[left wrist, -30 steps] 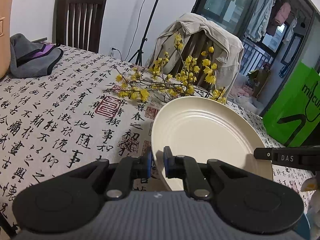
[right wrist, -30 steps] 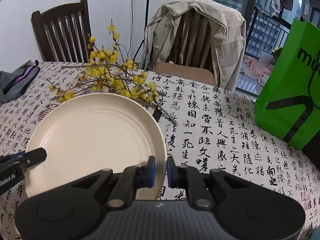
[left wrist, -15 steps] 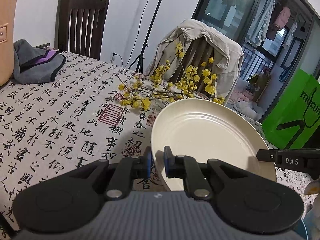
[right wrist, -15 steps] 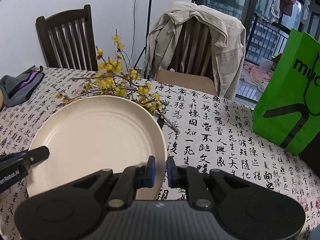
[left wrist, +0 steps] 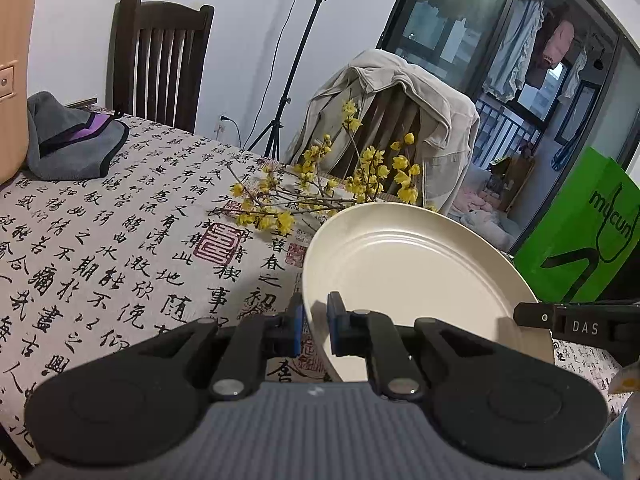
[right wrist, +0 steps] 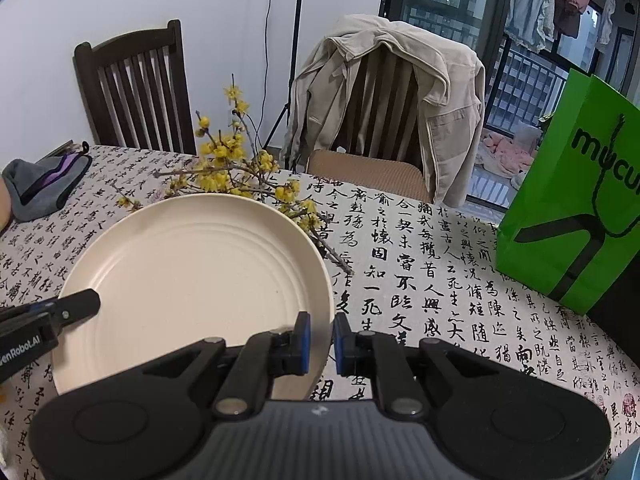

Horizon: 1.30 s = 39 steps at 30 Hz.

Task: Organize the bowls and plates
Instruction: 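Lift the held cream plate with both tools away from the flowers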

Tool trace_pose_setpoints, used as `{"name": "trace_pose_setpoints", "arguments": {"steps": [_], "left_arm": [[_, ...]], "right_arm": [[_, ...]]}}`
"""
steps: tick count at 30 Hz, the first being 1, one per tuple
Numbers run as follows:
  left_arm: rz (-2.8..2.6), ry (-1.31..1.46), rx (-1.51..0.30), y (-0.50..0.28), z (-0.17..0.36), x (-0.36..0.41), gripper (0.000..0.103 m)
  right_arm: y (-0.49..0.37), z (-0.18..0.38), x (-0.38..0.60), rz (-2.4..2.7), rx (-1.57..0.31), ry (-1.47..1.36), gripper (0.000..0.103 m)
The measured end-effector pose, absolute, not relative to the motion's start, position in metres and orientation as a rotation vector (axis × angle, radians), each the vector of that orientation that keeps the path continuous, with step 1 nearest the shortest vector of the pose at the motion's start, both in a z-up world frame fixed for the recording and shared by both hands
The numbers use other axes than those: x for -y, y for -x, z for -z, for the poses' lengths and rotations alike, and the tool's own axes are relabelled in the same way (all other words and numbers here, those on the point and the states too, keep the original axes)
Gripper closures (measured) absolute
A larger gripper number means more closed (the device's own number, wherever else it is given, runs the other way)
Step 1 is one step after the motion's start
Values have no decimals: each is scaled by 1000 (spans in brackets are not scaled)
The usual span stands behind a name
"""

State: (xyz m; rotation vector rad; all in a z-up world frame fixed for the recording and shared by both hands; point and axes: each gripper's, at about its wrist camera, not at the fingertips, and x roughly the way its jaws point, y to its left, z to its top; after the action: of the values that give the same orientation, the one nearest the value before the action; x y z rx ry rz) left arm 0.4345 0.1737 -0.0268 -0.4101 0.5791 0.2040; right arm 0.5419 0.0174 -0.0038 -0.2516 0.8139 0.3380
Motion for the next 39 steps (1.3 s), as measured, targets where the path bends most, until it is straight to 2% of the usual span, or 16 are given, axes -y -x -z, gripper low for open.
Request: {"name": "trace_pose_setpoints", "arguments": {"steps": [39], "left_arm": [[-170, 386, -510, -421, 5, -167, 91]], "right_arm": [[-511, -19, -6, -319, -747, 260, 91]]}}
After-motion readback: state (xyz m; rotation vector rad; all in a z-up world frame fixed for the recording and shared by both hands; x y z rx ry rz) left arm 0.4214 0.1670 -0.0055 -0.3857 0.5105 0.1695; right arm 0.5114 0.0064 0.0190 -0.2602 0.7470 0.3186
